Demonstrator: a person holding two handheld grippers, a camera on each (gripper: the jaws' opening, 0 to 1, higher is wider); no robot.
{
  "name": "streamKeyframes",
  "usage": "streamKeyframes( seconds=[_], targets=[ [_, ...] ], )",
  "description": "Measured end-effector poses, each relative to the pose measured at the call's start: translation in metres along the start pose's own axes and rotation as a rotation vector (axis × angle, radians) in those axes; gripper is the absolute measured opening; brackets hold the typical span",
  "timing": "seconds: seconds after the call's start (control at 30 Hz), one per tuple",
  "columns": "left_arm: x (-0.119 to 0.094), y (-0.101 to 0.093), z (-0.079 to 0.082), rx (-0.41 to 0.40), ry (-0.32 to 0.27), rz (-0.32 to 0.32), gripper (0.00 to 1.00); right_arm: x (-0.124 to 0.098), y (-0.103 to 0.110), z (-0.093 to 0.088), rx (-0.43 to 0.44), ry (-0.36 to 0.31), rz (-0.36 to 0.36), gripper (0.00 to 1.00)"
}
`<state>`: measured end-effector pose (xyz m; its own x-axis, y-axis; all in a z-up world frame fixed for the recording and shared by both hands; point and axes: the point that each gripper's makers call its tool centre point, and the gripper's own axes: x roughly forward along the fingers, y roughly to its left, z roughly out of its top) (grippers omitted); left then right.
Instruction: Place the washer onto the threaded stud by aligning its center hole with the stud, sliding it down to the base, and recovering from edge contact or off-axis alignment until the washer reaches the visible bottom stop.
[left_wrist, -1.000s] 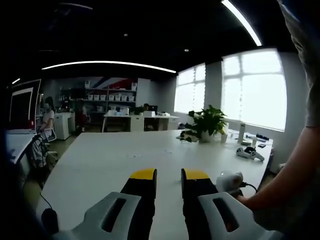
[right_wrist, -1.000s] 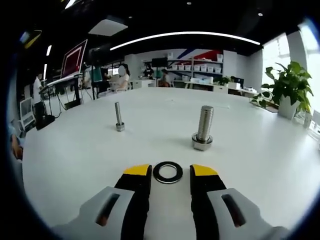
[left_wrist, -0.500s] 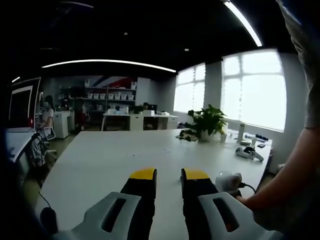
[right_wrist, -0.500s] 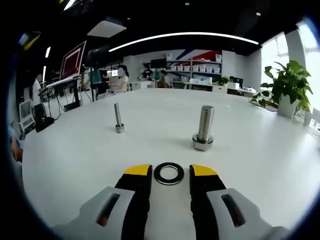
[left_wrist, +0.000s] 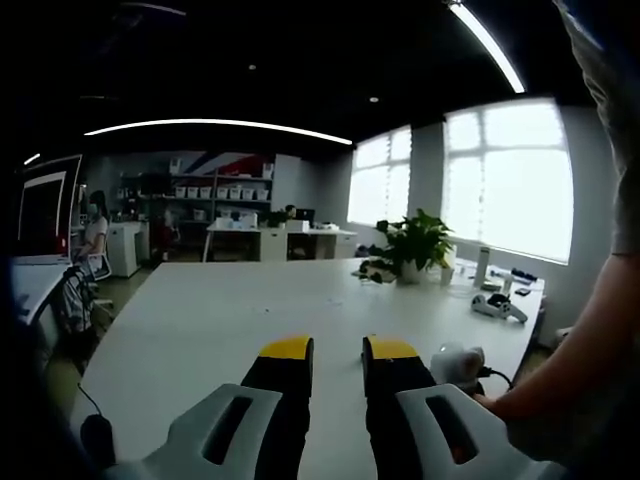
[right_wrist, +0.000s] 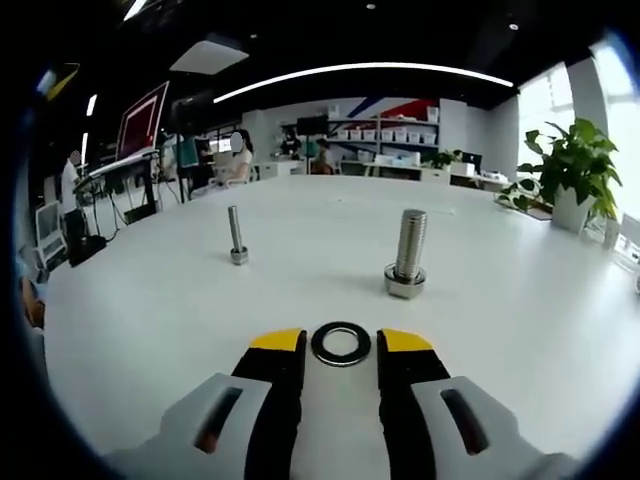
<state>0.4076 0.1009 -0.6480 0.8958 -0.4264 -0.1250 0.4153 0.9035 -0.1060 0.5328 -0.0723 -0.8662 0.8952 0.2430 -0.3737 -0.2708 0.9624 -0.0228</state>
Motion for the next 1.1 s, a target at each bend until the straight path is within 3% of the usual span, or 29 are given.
streamKeyframes(
  seconds=[0.37, 0.67, 1.1],
  targets=[
    [0.0001, -0.0008, -0.0004, -0.001, 0.001, -0.004, 0.18, 0.0029, 0.0016, 0.0011, -0.004, -0.005, 0.008, 0.27],
    [0.0001, -0.001, 0.0002, -0.003, -0.002, -0.005, 0.17, -0.0007, 0.0007, -0.0008, 0.006, 0.04, 0.002, 0.26],
    [0.0006, -0.0021, -0.0015, -0.004, 0.005, -0.011, 0.17, 0.0031, 0.0031, 0.0008, -0.013, 0.018, 0.012, 0.25]
  ],
)
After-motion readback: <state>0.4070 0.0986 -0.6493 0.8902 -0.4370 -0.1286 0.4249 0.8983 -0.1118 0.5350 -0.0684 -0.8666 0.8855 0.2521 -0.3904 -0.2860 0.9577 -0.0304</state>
